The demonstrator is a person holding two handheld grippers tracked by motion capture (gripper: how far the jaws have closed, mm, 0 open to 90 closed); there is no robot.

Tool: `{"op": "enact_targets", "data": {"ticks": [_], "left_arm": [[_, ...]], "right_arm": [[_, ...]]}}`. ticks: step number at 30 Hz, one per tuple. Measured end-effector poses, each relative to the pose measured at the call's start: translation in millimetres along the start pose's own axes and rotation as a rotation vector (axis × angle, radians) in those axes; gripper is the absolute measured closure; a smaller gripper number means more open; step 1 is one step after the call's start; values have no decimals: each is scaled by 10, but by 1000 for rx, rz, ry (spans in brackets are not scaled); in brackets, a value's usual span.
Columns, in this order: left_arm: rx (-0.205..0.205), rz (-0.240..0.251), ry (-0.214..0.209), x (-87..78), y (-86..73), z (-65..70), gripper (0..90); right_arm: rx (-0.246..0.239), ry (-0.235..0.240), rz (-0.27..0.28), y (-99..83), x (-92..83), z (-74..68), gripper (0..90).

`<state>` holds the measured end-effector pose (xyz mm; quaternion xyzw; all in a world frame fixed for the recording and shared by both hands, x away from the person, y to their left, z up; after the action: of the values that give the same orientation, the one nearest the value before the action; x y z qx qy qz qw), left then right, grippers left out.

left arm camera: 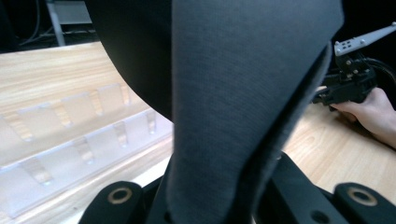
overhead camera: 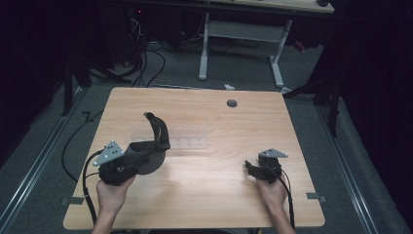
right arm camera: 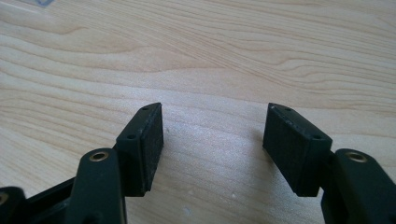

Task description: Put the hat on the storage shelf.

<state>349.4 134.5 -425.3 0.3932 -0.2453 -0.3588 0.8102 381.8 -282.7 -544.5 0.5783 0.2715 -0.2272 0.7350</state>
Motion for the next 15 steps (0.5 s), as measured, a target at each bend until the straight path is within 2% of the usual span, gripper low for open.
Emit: {"op": "enact_targets", "data": {"ticks": [9, 15], "left_arm": [[0, 52, 11, 11, 186, -101, 853], [19, 66, 26, 21, 268, -168, 854]], "right_arm": [[-2, 3, -1, 0, -1, -4, 373], [-4, 5, -1, -1, -3, -6, 369]]}}
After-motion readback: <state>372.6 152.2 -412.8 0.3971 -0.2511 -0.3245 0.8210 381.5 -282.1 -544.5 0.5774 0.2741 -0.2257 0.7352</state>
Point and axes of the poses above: each handheld gripper's, and its own axes: x roughly forward along the jaws, y roughly out of its top, z roughly to its right, the point moved 2 cm from there along x, roughly forward along the jaws, and after that the axes turned 14 degrees about -y, right-handed, at the moved point
